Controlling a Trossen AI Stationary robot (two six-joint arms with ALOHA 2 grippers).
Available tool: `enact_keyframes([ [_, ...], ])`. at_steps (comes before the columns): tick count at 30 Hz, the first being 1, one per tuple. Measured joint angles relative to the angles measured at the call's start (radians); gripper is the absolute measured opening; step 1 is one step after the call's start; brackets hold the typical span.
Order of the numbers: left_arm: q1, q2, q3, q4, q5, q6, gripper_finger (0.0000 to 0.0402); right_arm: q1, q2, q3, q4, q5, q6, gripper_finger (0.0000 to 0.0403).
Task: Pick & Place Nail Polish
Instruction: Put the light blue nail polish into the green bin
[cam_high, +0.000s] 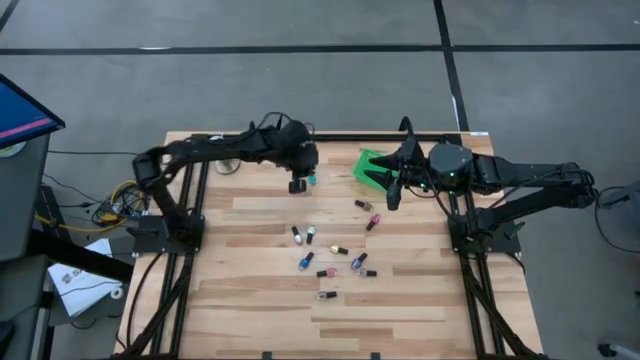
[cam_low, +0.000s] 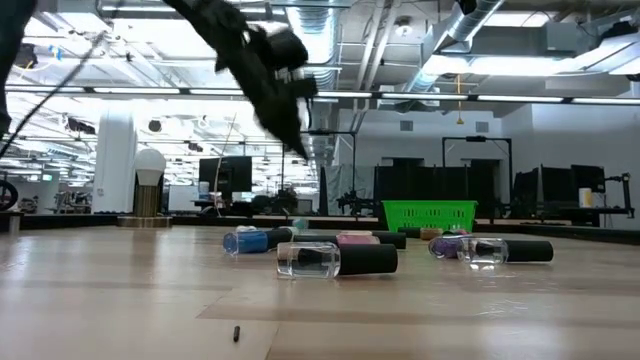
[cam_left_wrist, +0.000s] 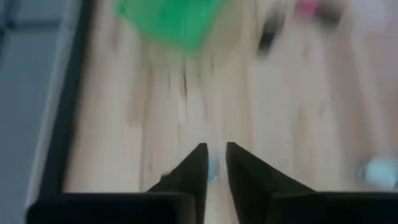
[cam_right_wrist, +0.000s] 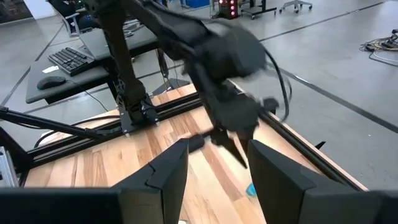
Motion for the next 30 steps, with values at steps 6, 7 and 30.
enact_keyframes([
  [6, 0.003, -0.098, 0.000, 0.040, 0.017, -0.027, 0.0002, -0.016, 0.058, 0.000, 0.005, 0.001, 0.000, 0.0172],
  [7, 0.005, -0.103, 0.001, 0.039, 0.015, -0.042, 0.0004, -0.018, 0.071, 0.000, 0.003, 0.001, 0.000, 0.0175],
  [30, -0.014, -0.565, 0.001, -0.217, -0.087, -0.394, 0.0199, -0.425, 0.857, 0.524, -0.297, -0.469, -0.579, 0.0240],
])
